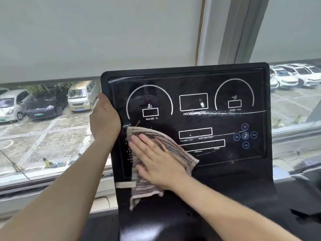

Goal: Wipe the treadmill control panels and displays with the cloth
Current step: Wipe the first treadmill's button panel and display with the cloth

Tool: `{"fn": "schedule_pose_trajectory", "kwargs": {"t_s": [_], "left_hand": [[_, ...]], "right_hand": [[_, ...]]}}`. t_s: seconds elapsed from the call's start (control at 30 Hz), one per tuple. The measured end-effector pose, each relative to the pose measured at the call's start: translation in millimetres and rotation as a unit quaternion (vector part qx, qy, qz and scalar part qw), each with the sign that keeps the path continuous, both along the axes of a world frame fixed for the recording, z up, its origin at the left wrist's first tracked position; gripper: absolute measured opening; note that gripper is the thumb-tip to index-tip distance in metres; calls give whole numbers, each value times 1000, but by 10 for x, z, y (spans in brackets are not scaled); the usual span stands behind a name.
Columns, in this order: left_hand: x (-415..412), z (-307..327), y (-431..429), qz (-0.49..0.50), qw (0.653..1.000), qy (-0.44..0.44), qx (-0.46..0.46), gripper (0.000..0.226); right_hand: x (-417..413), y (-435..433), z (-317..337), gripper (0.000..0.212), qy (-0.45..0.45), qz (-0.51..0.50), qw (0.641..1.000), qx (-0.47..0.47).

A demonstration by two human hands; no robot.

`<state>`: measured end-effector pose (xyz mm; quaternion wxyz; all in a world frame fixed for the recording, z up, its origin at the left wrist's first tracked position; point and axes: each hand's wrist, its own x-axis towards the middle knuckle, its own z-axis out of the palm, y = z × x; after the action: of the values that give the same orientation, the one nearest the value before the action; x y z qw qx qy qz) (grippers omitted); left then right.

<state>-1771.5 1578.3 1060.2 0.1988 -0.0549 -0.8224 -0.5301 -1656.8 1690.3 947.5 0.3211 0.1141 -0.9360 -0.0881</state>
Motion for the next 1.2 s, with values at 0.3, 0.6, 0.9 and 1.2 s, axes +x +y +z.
{"fn": "schedule_pose_trajectory", "kwargs": {"t_s": [0.3,0.6,0.9,1.2], "left_hand": [[-9,5,9,12,998,30,-44,45],[-38,10,-84,-2,991,55,-119,54],[306,-242,54,-11,990,104,-92,45],[1005,-788,642,-146,879,271,-365,57]], "right_hand": [[-281,914,1068,68,163,-308,905,-242],[14,342,179,63,6,2,999,-35],[74,1306,812,64,134,-298,915,-237],[375,1114,69,59,3,28,999,-40]]}}
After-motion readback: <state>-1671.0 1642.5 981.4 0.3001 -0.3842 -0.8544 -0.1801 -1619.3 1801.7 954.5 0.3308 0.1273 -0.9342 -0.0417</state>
